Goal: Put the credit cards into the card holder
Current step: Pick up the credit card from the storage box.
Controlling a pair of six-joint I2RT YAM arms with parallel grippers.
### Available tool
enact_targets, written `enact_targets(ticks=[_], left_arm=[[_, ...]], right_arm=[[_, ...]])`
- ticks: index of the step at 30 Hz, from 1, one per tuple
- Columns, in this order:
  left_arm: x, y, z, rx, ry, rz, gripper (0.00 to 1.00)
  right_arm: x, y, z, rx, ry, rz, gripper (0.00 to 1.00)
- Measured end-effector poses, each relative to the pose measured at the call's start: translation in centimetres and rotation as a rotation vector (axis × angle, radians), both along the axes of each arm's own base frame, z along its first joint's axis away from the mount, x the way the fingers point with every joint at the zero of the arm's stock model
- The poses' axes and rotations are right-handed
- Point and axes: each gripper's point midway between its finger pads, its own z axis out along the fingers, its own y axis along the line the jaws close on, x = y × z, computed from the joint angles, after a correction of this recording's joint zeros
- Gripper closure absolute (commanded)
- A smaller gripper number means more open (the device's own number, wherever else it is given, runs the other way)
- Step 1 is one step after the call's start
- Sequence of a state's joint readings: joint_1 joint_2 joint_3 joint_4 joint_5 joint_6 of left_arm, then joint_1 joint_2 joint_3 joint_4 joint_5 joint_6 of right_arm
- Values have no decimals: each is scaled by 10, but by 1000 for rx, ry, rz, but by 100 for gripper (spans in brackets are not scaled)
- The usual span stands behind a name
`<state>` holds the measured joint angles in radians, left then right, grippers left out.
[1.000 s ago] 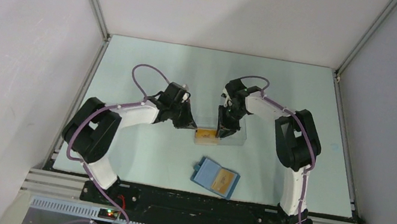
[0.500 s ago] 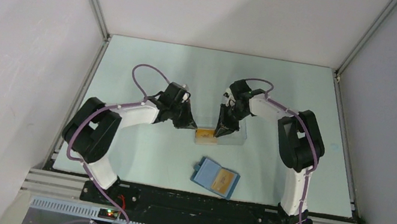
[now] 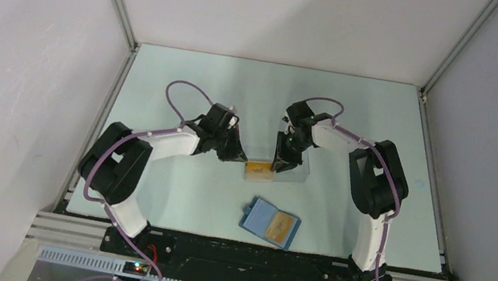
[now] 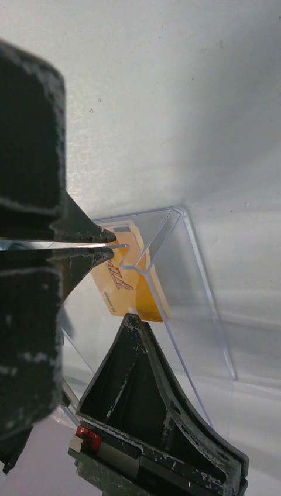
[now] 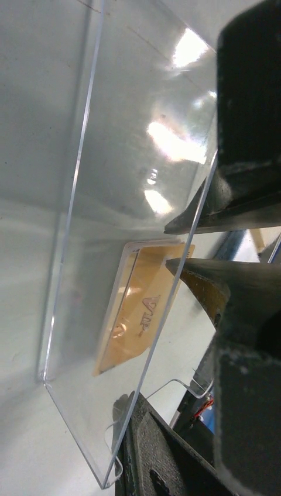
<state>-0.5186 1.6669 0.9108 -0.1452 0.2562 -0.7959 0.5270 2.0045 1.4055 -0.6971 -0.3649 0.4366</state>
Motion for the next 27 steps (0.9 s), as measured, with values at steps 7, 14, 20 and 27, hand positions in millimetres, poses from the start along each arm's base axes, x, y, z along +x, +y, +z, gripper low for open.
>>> enact_targets(ticks=[7,14,20,27], left_arm=[[0,0,0,0,0,0,100],[0,0,0,-1,0,-1,100],[0,0,0,0,1,-1,100],[-1,-1,0,-3,3,-4,100]], right_arm=[[-1,4,-1,-9,-13,11,85],[-3,7,-1,8,-10,13,91],[-3,8,-1,17,-6,12,91],[-3,8,5,25,-17,5,99]])
